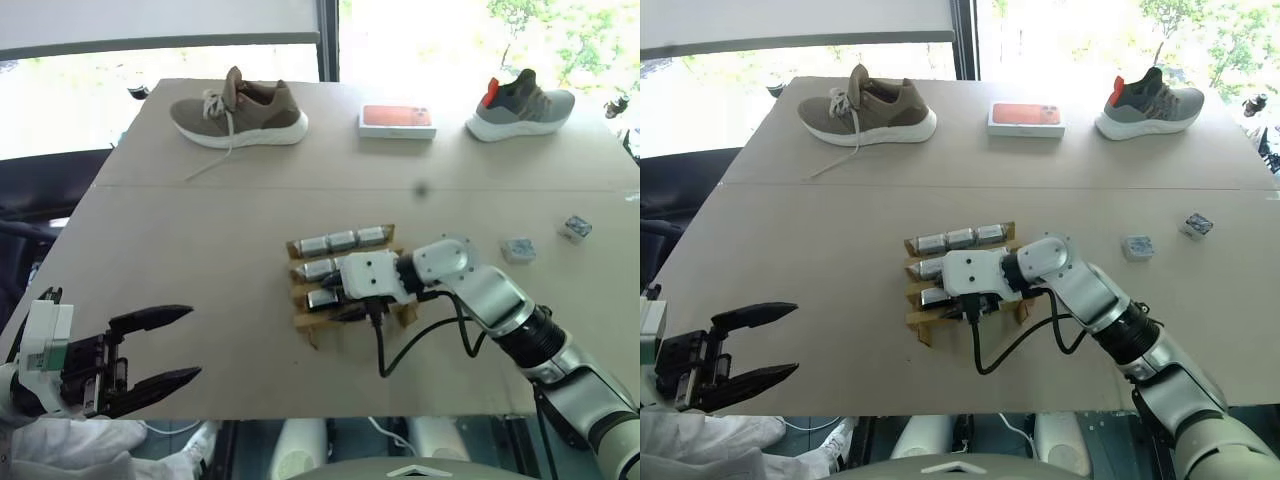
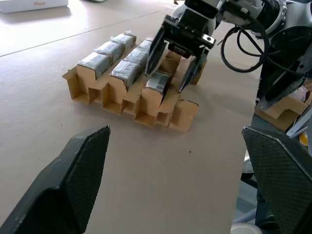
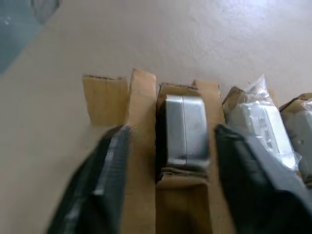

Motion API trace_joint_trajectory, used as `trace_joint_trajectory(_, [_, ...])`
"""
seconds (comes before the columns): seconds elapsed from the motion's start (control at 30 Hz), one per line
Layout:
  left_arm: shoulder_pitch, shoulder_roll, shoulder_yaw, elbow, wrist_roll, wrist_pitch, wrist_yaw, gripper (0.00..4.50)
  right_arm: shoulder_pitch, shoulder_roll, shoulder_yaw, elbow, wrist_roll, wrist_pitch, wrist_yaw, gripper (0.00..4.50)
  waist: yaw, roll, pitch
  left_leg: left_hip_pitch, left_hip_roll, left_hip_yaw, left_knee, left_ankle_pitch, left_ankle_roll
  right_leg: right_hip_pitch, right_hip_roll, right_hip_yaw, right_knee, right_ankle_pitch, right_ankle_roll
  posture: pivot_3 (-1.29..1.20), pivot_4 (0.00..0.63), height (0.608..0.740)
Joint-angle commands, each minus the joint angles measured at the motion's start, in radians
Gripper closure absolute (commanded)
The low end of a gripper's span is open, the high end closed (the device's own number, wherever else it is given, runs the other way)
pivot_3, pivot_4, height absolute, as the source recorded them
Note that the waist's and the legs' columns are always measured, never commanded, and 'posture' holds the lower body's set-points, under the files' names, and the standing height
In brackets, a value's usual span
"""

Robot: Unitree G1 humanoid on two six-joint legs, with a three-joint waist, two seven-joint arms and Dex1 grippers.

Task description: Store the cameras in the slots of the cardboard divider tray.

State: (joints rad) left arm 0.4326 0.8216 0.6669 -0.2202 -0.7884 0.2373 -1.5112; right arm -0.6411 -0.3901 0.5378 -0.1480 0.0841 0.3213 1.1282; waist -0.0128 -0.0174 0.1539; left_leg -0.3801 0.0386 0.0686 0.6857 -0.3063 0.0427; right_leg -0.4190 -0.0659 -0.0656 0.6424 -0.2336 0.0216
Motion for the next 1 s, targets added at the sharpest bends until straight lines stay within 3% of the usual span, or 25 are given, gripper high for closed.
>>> trace_joint_trajectory(0.03, [-0.015, 0.017, 0.008, -0.021, -0.016, 0.006, -0.008, 0.0, -0.006, -0.008, -0.166, -0.189, 0.129, 0.118, -0.047, 0.67, 0.001, 0.0, 0.0, 0.0, 0.0, 0.0, 0.0, 0.0, 0.0, 0.0, -0.001, 0.0, 0.0, 0.0, 0.0, 0.0, 0.15, 0.74])
trace_joint_trajectory(0.17, [-0.053, 0.015, -0.021, -0.069, -0.037, 0.036, 0.019, 0.0, 0.033, -0.098, -0.382, -0.385, 0.266, 0.364, -0.128, 0.67, 0.005, 0.0, 0.0, -0.001, 0.0, -0.001, 0.0, 0.0, 0.0, 0.0, -0.005, -0.001, 0.0, 0.0, 0.0, 0.0, 0.15, 0.74])
trace_joint_trajectory(0.23, [-0.101, 0.011, -0.059, -0.128, -0.048, 0.081, 0.099, 0.0, 0.086, -0.188, -0.569, -0.427, 0.32, 0.544, -0.193, 0.67, 0.016, 0.0, 0.0, -0.002, -0.001, -0.003, 0.0, 0.0, 0.0, 0.001, -0.006, -0.003, -0.001, 0.0, 0.0, 0.0, 0.15, 0.74])
trace_joint_trajectory(0.33, [-0.199, 0.033, -0.161, -0.232, -0.035, 0.202, 0.295, 0.0, 0.214, -0.314, -0.759, -0.348, 0.2, 0.696, -0.369, 0.67, 0.03, -0.001, -0.001, -0.002, -0.002, -0.006, 0.0, 0.0, 0.0, 0.003, -0.008, -0.002, -0.003, 0.0, 0.0, 0.0, 0.15, 0.74])
trace_joint_trajectory(0.4, [-0.285, 0.042, -0.195, -0.258, -0.106, 0.27, 0.349, 0.0, 0.28, -0.337, -0.809, -0.294, 0.159, 0.7, -0.442, 0.14, 0.03, -0.001, -0.001, -0.002, -0.002, -0.007, 0.0, 0.0, 0.0, 0.004, -0.008, -0.002, -0.003, -0.001, -0.001, 0.0, 0.15, 0.74])
trace_joint_trajectory(0.53, [-0.419, 0.055, -0.235, -0.233, -0.133, 0.307, 0.362, 0.0, 0.299, -0.27, -0.859, -0.227, 0.124, 0.746, -0.603, 0.04, -0.001, 0.002, 0.0, 0.0, -0.001, -0.005, -0.001, 0.0, -0.001, 0.003, -0.003, 0.001, 0.0, 0.001, -0.002, 0.0, 0.15, 0.74])
trace_joint_trajectory(0.6, [-0.452, 0.059, -0.243, -0.217, -0.143, 0.317, 0.354, 0.0, 0.319, -0.252, -0.849, -0.229, 0.149, 0.779, -0.603, 0.04, -0.009, 0.004, 0.0, 0.002, 0.0, -0.003, -0.002, 0.001, -0.002, 0.003, 0.002, 0.004, 0.001, 0.001, -0.002, 0.0, 0.15, 0.74])
trace_joint_trajectory(0.77, [-0.476, 0.058, -0.25, -0.187, -0.126, 0.307, 0.317, 0.0, 0.296, -0.146, -0.898, -0.172, 0.174, 0.824, -0.696, 0.04, -0.003, 0.005, 0.0, 0.002, 0.001, -0.001, -0.003, 0.001, -0.002, 0.002, 0.007, 0.008, 0.0, 0.001, -0.002, 0.0, 0.15, 0.74])
trace_joint_trajectory(1.0, [-0.478, 0.053, -0.248, -0.181, -0.119, 0.297, 0.309, 0.0, 0.299, -0.143, -0.882, -0.075, 0.162, 0.797, -0.758, 0.04, 0.009, 0.004, 0.0, 0.0, -0.001, 0.001, -0.002, 0.001, -0.001, 0.0, 0.005, 0.007, -0.001, 0.001, -0.001, 0.0, 0.15, 0.74])
